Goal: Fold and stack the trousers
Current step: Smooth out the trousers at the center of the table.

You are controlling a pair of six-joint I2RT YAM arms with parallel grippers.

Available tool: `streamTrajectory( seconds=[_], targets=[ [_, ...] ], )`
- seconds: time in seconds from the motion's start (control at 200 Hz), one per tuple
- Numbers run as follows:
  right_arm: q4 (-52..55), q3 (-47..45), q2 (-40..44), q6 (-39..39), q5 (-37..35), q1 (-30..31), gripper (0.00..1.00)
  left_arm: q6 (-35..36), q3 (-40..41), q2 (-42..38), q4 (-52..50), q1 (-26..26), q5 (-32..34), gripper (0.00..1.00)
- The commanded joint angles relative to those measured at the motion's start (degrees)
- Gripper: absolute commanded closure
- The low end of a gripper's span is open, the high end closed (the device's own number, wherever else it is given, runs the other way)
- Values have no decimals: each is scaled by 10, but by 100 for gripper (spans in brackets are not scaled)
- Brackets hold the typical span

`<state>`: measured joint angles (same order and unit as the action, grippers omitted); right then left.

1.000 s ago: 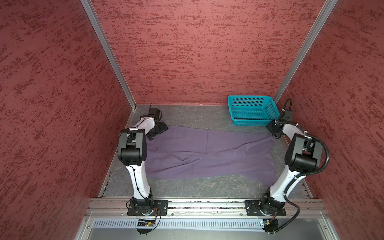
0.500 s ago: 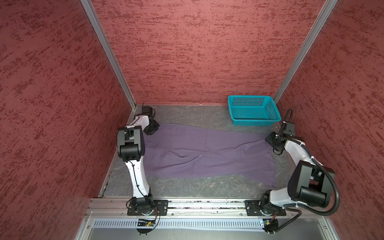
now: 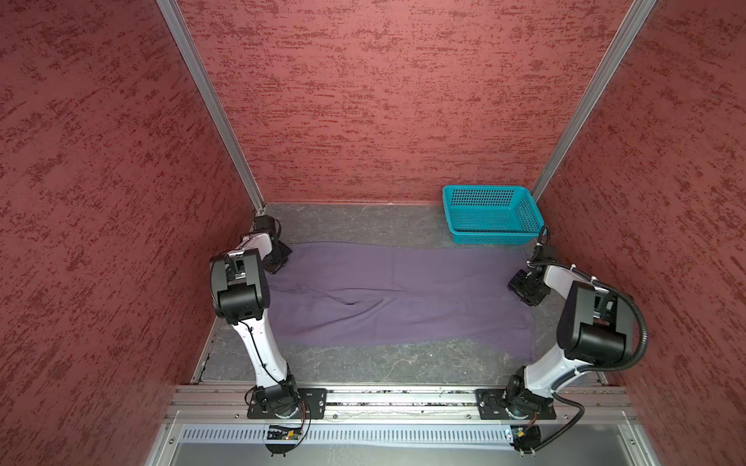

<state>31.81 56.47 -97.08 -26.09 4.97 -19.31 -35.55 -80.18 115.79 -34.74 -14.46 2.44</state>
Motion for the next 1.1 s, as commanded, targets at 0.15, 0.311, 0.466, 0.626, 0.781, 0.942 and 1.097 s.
streamTrajectory(
  seconds=[0.15,0.311,0.466,0.626,0.781,0.942,1.097],
  targets=[
    [-20,60,-52,11,30,2,98,-13,18,-41,5,-3,38,92],
    [85,157,-53,44,-46,10,100,-5,0,-43,-7,11,43,89],
    [194,248,-78,73,-123,27,88,-6,-18,-39,-13,19,35,78],
    [169,251,-97,58,-136,53,55,0,-34,-53,-26,33,32,51],
    [142,216,-52,43,-107,56,54,8,-21,-102,-37,60,35,51],
    [157,129,30,41,-92,62,62,0,37,-184,-30,104,49,51],
    [140,-11,102,30,-64,63,68,-17,131,-273,-16,141,49,53]
  ],
)
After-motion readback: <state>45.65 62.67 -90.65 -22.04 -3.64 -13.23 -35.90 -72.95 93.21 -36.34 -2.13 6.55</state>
